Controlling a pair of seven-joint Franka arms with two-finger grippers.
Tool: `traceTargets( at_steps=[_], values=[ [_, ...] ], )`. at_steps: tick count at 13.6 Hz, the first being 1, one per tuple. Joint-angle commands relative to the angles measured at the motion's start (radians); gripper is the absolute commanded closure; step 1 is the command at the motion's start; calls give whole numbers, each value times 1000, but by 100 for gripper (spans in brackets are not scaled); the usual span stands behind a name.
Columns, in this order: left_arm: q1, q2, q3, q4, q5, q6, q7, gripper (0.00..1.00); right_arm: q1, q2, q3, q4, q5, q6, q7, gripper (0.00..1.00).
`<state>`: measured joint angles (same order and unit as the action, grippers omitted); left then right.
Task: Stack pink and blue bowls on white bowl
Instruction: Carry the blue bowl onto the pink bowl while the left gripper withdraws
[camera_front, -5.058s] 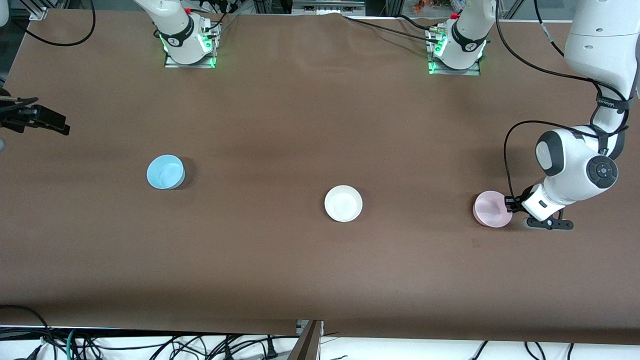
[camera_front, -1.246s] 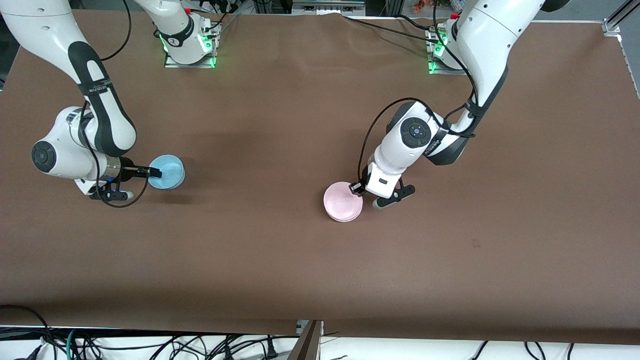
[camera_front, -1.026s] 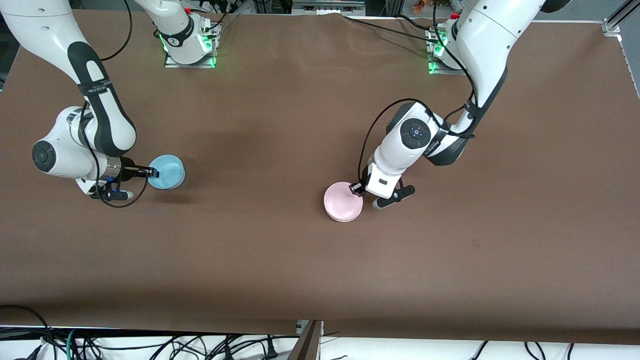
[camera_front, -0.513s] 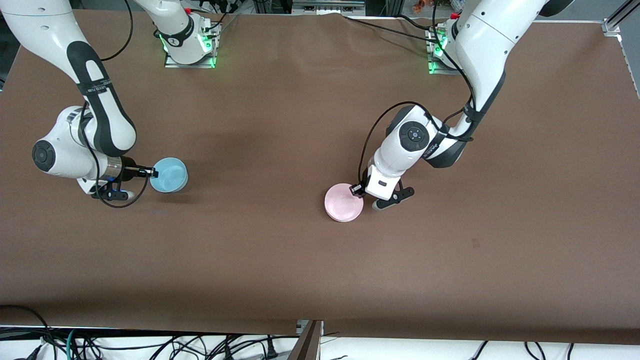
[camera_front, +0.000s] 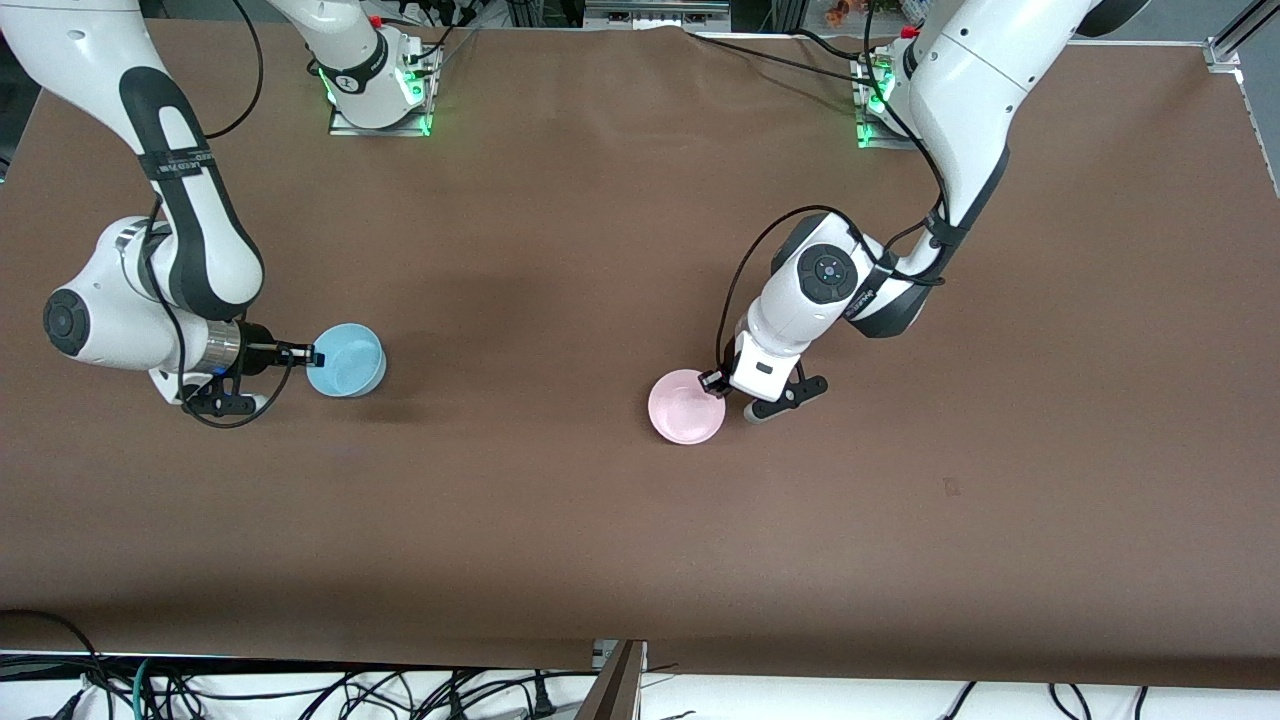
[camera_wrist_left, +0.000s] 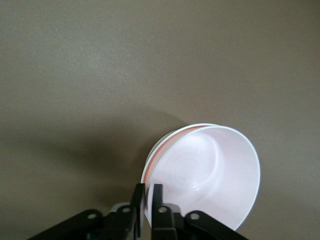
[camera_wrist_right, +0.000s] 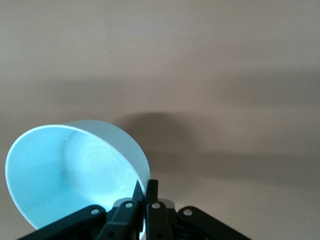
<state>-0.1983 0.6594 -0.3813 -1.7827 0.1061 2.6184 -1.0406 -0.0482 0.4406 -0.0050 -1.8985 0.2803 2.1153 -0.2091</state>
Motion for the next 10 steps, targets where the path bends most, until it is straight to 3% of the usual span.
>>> traceTargets(
  at_steps=[1, 2, 6, 8, 10],
  values=[
    [-10, 5, 12, 22, 30, 3, -22, 82, 1, 0, 52, 76, 37, -72, 11, 100],
    [-10, 2, 12, 23, 30, 3, -22, 77, 5, 1, 68, 81, 42, -72, 67, 100],
    [5, -26, 9, 71, 30, -47, -22, 73, 126, 39, 102, 182, 45, -67, 325, 100],
    [7, -47, 5, 144, 27, -180, -19, 73, 210, 70, 102, 235, 45, -58, 458, 100],
    [10, -53, 5, 277, 20, -378, -13, 73, 293, 116, 102, 310, 45, -54, 598, 100]
  ],
)
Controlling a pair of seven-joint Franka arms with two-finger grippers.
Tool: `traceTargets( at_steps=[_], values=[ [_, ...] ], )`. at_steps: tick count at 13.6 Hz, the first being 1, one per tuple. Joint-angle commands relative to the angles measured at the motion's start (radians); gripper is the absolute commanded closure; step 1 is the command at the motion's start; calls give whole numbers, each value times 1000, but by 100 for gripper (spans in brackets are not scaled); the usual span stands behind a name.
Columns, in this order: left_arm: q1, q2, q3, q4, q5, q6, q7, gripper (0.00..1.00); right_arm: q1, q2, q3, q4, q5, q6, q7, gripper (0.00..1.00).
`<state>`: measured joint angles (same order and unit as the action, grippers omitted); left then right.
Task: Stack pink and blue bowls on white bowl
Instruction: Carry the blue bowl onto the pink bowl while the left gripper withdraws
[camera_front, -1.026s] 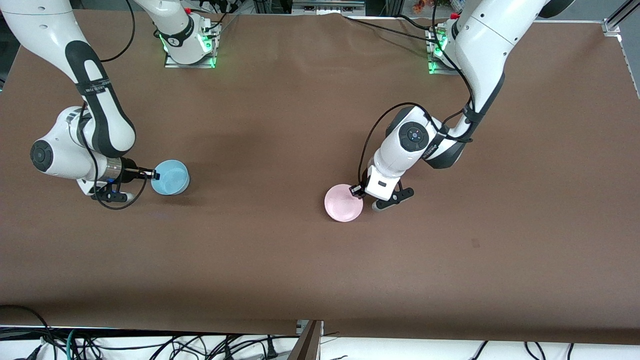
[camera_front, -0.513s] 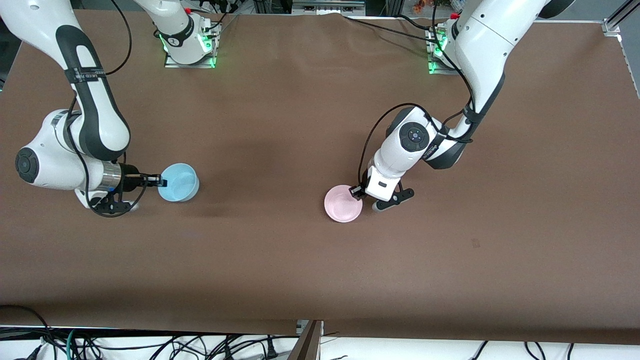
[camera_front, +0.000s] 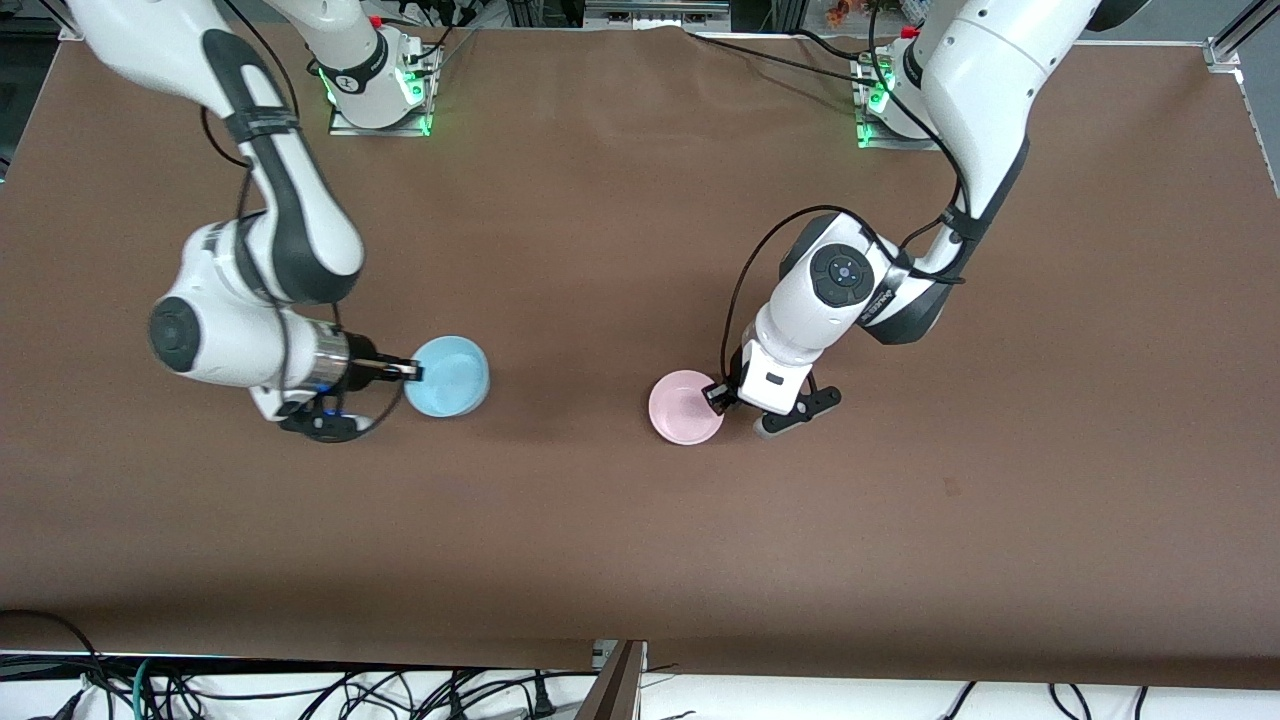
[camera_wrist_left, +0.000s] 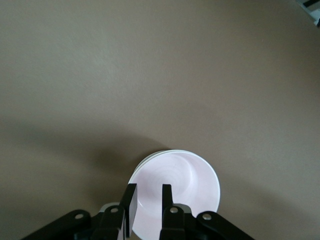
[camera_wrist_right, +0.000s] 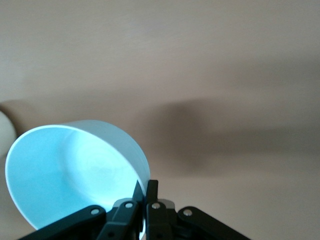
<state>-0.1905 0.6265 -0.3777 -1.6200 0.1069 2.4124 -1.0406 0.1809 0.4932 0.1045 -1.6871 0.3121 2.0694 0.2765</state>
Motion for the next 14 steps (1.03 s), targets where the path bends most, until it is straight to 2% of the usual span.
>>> traceTargets(
  at_steps=[1, 3, 5, 8, 9, 13, 14],
  values=[
    [8, -21, 0, 185, 19, -273, -9, 73, 104, 91, -8, 147, 12, -8, 194, 100],
    [29, -21, -4, 309, 14, -419, 2, 73, 179, 168, -8, 277, 10, -8, 342, 100],
    [66, -34, -10, 377, 13, -493, 29, 73, 244, 232, -9, 365, 9, 20, 455, 100],
    [115, -105, -10, 378, 11, -521, 141, 73, 327, 281, -8, 371, 9, 217, 497, 100],
    [137, -125, -12, 379, -1, -567, 195, 73, 353, 300, -8, 372, 9, 263, 501, 100],
    [258, -208, -9, 379, -75, -700, 489, 67, 426, 369, -9, 428, 5, 325, 566, 100],
    [278, -218, -7, 379, -75, -731, 543, 60, 439, 383, -11, 438, 5, 330, 566, 100]
  ],
)
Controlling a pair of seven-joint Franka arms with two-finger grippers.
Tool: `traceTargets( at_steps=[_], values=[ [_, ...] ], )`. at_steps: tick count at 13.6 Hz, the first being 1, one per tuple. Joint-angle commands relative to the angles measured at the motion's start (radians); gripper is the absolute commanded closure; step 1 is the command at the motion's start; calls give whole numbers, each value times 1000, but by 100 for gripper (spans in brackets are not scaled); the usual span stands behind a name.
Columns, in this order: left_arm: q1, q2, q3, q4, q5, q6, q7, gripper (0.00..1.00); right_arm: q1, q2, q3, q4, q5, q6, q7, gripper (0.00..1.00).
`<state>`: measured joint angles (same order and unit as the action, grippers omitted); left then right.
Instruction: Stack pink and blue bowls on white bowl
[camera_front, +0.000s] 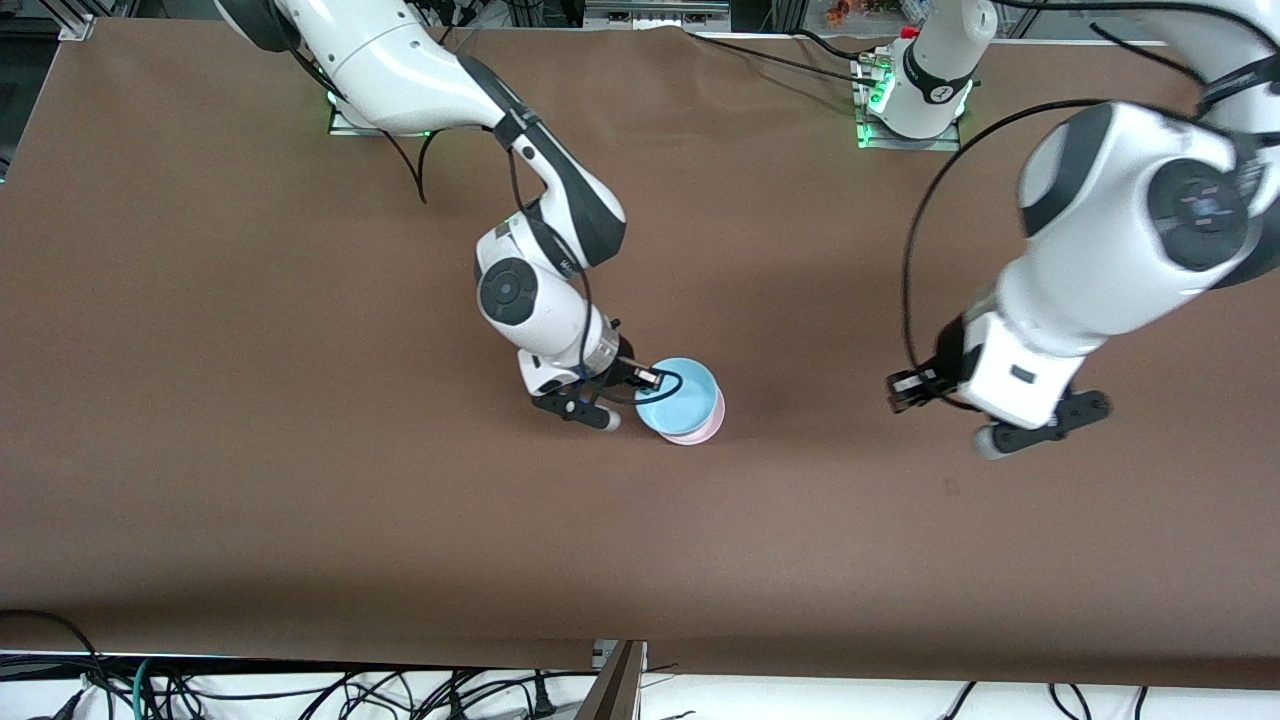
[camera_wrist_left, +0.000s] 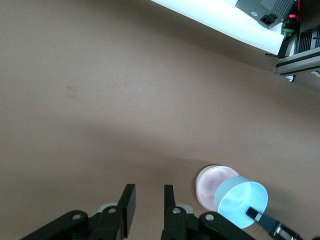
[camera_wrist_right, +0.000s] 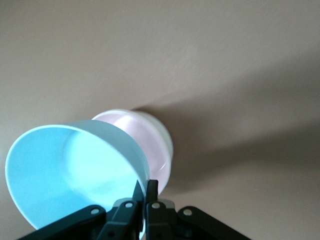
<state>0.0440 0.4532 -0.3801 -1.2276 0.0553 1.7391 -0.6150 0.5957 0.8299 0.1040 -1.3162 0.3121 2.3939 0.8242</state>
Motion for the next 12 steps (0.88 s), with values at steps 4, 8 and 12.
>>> traceTargets(
  at_steps=[4, 8, 12],
  values=[
    [121, -100, -3, -47, -14, -142, 344, 48, 35, 60, -17, 74, -13, 8, 13, 100],
    [168, -154, -3, -150, -12, -112, 420, 42, 29, 60, -32, 77, -27, 13, 0, 100],
    [175, -250, -5, -321, -12, 3, 422, 39, 33, 78, -33, 78, -27, 47, -2, 100]
  ],
)
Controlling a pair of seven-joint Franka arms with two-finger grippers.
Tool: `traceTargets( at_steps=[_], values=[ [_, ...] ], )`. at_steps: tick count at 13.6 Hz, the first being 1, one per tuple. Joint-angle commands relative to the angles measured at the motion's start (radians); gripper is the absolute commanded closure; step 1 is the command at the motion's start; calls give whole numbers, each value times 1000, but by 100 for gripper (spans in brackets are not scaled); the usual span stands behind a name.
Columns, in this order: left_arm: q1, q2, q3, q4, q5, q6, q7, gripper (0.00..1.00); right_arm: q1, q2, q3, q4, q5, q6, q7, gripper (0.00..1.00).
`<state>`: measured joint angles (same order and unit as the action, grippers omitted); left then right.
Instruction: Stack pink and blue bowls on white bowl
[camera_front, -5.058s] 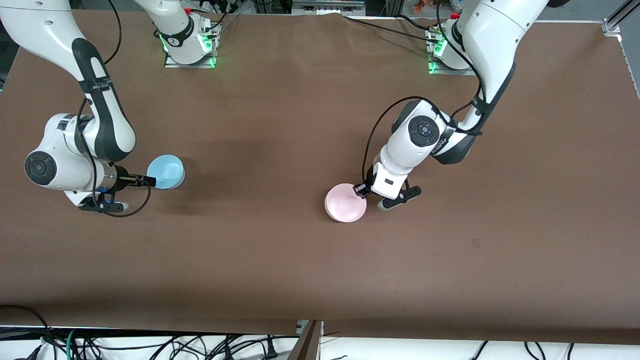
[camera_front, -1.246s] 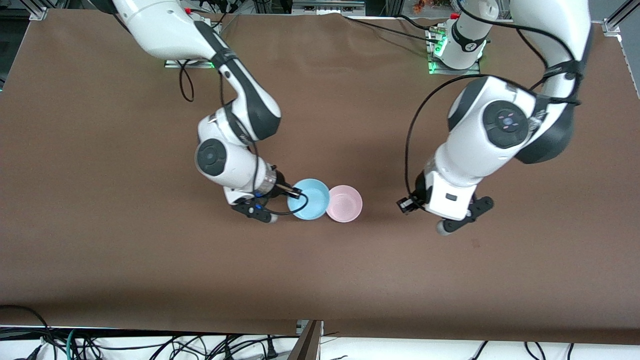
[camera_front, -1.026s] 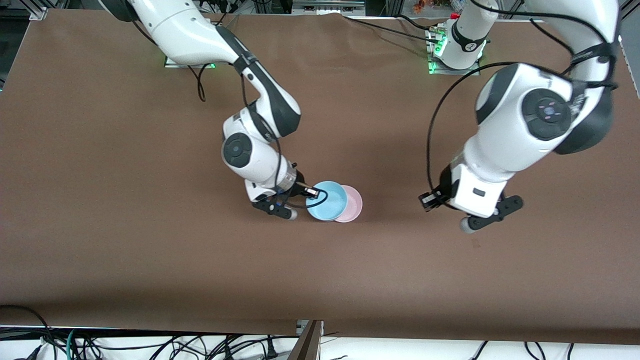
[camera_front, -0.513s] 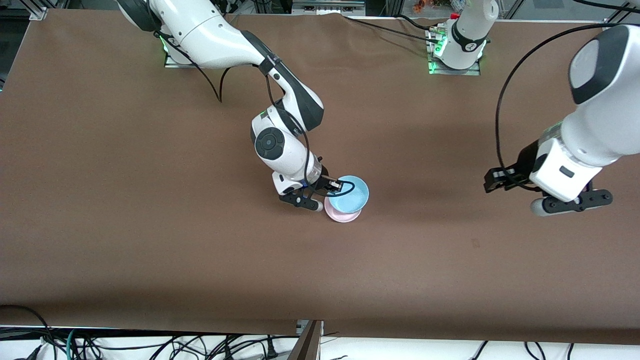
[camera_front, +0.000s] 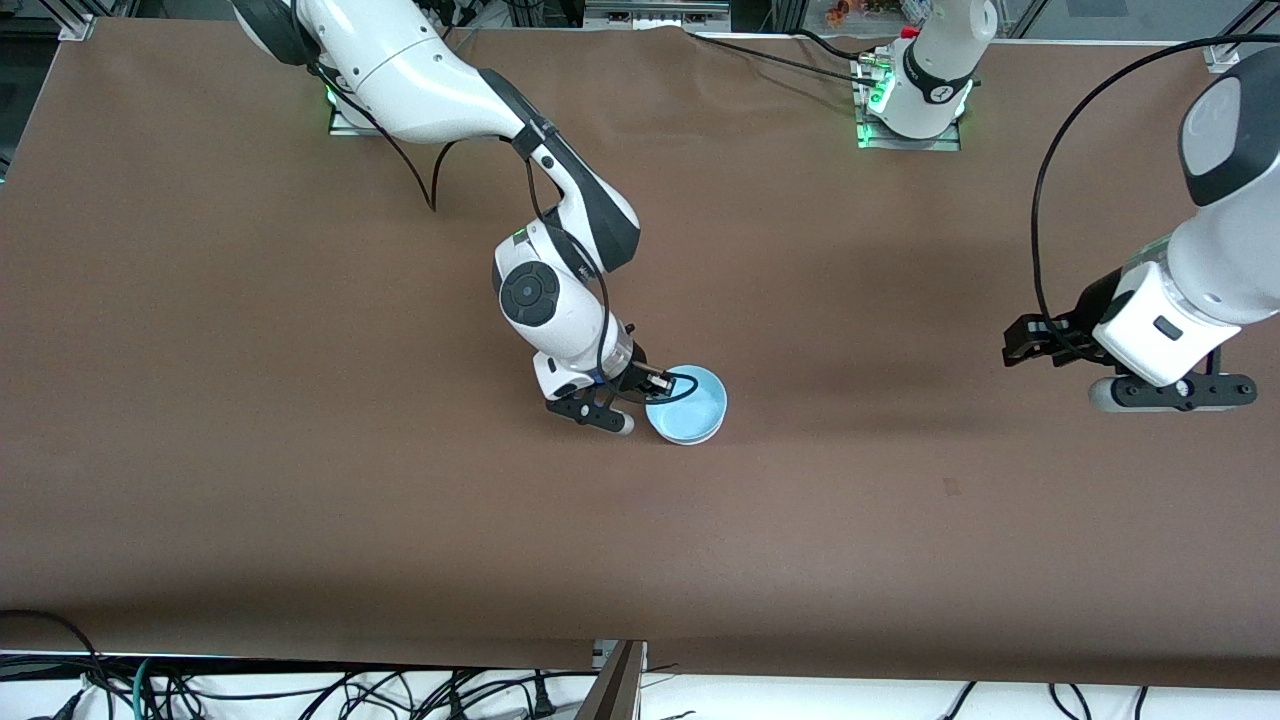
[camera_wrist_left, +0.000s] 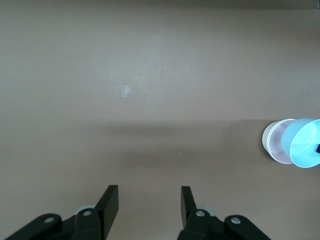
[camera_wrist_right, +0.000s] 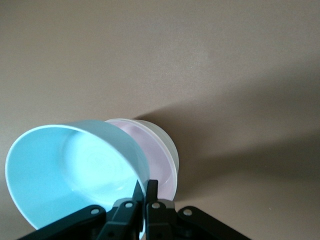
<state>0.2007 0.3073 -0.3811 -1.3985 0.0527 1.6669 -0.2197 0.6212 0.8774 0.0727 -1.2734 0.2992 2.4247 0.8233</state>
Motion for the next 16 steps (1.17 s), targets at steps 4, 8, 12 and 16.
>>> traceTargets(
  at_steps=[4, 8, 12, 16],
  values=[
    [60, -123, -4, -189, -20, 85, 151, 36, 9, 40, -2, 37, -15, 16, -3, 100],
    [60, -122, -4, -191, -20, 88, 152, 28, 9, 48, -2, 37, -15, 17, -3, 100],
    [59, -120, -5, -191, -20, 90, 152, 25, 9, 49, -2, 37, -14, 20, -1, 86],
    [57, -112, -5, -188, -22, 97, 151, 11, 5, 32, -5, 67, -11, -30, 5, 0]
  ],
)
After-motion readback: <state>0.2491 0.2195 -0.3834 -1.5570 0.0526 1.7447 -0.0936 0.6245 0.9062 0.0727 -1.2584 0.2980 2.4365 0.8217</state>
